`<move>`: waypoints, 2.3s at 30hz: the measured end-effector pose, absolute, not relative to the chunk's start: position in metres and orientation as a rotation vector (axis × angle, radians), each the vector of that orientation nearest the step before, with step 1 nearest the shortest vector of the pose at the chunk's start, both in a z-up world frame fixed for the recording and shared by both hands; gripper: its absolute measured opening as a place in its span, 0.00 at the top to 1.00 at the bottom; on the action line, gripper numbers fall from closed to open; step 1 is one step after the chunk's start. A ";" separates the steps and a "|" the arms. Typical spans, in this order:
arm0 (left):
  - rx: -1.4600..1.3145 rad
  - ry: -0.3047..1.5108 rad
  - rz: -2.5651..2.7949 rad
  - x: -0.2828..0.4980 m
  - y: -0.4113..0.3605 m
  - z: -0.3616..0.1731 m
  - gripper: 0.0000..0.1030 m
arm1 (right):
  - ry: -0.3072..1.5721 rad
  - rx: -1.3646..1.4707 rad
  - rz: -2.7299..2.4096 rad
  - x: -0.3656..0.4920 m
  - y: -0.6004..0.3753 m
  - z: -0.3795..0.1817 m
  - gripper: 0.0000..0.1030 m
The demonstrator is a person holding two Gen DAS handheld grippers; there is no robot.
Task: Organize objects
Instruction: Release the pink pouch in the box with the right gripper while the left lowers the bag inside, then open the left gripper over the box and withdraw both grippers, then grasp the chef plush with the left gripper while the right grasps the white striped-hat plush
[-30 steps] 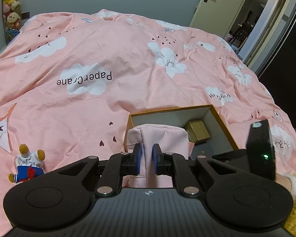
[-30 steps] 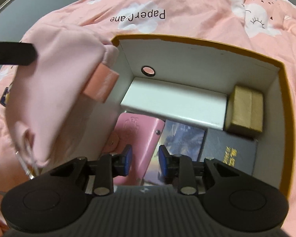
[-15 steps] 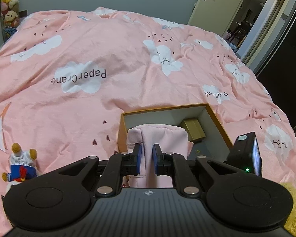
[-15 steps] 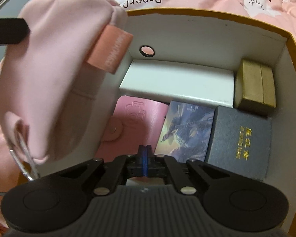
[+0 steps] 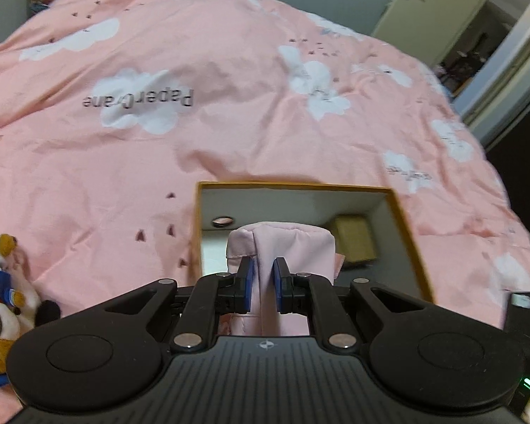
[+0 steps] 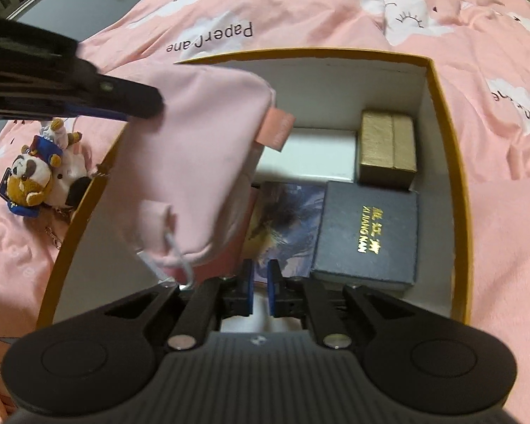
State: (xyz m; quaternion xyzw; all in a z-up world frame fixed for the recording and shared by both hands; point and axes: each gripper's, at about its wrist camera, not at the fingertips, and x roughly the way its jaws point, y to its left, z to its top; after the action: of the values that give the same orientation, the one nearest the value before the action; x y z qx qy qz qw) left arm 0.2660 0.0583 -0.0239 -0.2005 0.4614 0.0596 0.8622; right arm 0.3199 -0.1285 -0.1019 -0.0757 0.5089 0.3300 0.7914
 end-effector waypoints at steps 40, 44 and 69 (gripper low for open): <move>-0.250 0.860 0.181 0.207 0.094 0.007 0.77 | 0.986 -0.161 0.741 0.349 -0.087 -0.092 0.87; -0.239 0.872 0.194 0.190 0.105 0.007 0.77 | 0.966 -0.156 0.729 0.341 -0.093 -0.084 0.82; -0.218 0.904 0.209 0.109 0.211 -0.008 0.44 | 0.884 -0.197 0.992 0.248 0.004 -0.028 0.63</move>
State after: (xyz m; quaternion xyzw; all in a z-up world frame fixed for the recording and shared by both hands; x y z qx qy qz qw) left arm 0.1093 0.2109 -0.0079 -0.1048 0.4351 0.1004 0.8886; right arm 0.2481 0.0044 -0.0283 -0.0913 0.4096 0.4597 0.7827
